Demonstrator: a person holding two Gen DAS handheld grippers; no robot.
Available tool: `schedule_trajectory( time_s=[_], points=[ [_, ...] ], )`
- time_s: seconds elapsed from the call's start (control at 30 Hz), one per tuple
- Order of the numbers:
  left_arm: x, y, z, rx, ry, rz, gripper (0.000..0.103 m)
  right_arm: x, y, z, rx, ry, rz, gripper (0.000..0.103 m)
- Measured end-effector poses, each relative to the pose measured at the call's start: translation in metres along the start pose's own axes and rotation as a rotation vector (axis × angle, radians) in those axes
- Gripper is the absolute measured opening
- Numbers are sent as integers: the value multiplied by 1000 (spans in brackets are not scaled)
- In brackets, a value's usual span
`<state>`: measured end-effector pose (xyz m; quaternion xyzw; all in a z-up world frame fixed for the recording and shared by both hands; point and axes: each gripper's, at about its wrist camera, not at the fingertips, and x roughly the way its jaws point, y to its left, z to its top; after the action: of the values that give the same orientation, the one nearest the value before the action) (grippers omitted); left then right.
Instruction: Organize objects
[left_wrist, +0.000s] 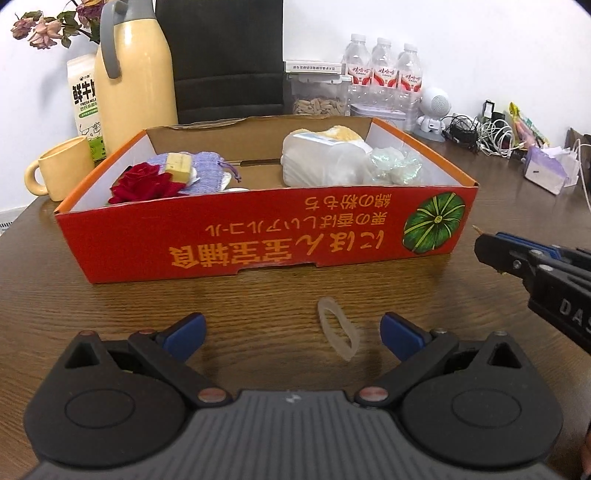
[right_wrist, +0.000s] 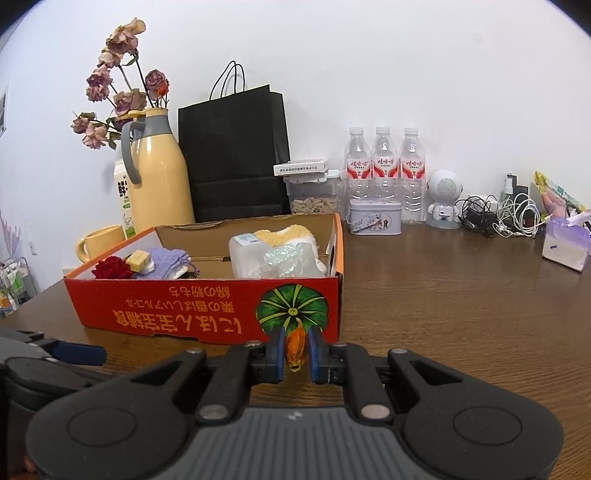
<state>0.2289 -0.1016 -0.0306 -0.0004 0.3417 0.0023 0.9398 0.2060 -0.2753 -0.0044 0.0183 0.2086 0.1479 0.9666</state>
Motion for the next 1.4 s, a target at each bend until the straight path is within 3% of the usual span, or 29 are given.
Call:
schedule_trajectory(
  time_s=[0.03,0.13,0.17,0.2,0.23,0.7,1.03,1.4],
  points=[
    [2,-2,1,1,1,6,97,0,0,0,1,-1,1,12],
    [6,-5,1,2,1,17,68,0,-1,0,6,-2,0,12],
    [4,-6,1,6,-5,12,48,1,-1,0,7,0,0,12],
    [2,-8,2,12,-8,-3,22,1,-1,0,7,2,0,12],
    [1,-9,2,19,-4,-21,12,1,-1,0,8,4,-1,12],
    [-24,1,8,28,-86,-116,3,-3,5,2,-18,-29,3,12],
    [-61,36,49,13,-226,-146,3,-3,26,34,-55,-83,22,12],
    [-55,64,90,-7,-283,-156,3,30,57,75,-91,-99,59,12]
  ],
)
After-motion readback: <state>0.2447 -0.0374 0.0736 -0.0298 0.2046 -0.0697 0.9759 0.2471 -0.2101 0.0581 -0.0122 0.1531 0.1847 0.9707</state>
